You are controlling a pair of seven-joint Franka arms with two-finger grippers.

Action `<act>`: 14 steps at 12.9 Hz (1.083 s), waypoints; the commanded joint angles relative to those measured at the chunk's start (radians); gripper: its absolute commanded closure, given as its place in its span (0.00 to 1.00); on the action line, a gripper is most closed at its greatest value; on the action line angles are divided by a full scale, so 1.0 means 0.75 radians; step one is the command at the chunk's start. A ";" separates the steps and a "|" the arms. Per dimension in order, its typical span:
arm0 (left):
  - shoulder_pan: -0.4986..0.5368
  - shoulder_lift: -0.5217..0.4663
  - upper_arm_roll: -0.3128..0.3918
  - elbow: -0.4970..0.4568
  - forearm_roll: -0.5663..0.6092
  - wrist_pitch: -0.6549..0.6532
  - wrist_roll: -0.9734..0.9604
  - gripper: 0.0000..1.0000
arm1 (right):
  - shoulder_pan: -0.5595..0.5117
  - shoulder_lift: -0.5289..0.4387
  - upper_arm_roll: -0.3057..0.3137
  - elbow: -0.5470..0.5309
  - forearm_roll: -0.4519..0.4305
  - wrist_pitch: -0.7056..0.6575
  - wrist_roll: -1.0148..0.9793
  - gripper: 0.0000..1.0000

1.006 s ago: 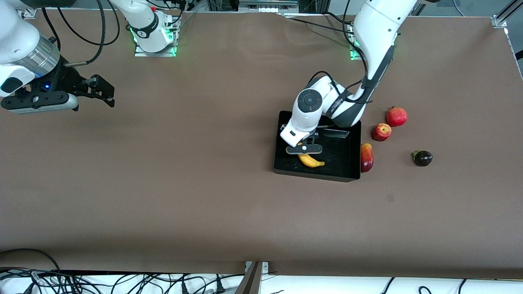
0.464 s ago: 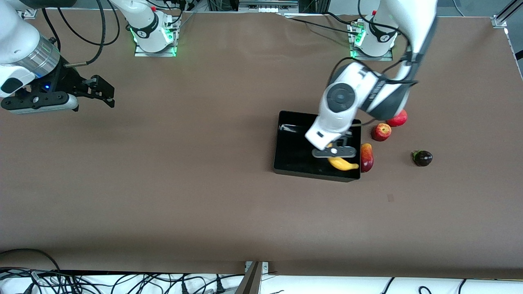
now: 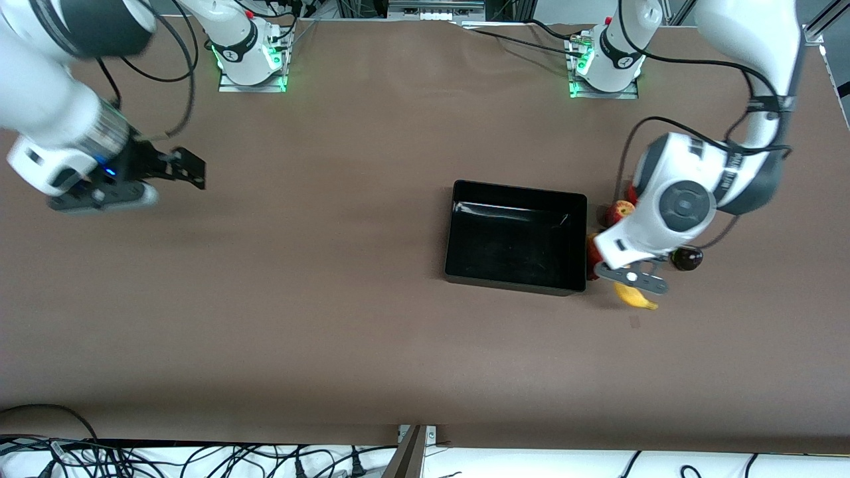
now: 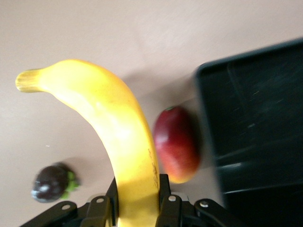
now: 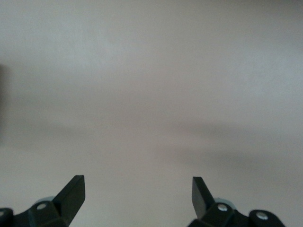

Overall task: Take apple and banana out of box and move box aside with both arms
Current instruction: 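Lift the banana out of the tray toward the dark plum, then lower the banana onto the table beside the plum and open the left gripper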

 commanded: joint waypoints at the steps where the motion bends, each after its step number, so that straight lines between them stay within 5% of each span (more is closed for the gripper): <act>1: 0.107 0.052 -0.003 -0.022 0.001 0.065 0.225 0.98 | 0.078 0.055 0.002 0.022 -0.006 -0.036 -0.001 0.00; 6: 0.228 0.151 -0.003 -0.175 -0.095 0.417 0.498 0.89 | 0.372 0.230 0.002 0.028 0.021 0.197 0.472 0.00; 7: 0.228 0.159 -0.003 -0.204 -0.098 0.446 0.494 0.67 | 0.443 0.269 0.002 0.030 0.021 0.264 0.599 0.00; 8: 0.228 0.165 -0.003 -0.222 -0.144 0.454 0.486 0.01 | 0.507 0.320 0.002 0.032 0.023 0.319 0.713 0.00; 12: 0.224 0.072 -0.012 -0.208 -0.210 0.407 0.480 0.00 | 0.771 0.510 0.002 0.037 0.011 0.685 1.221 0.00; 14: 0.214 -0.020 -0.016 -0.133 -0.226 0.238 0.472 0.00 | 0.861 0.590 -0.002 0.041 -0.002 0.786 1.336 0.00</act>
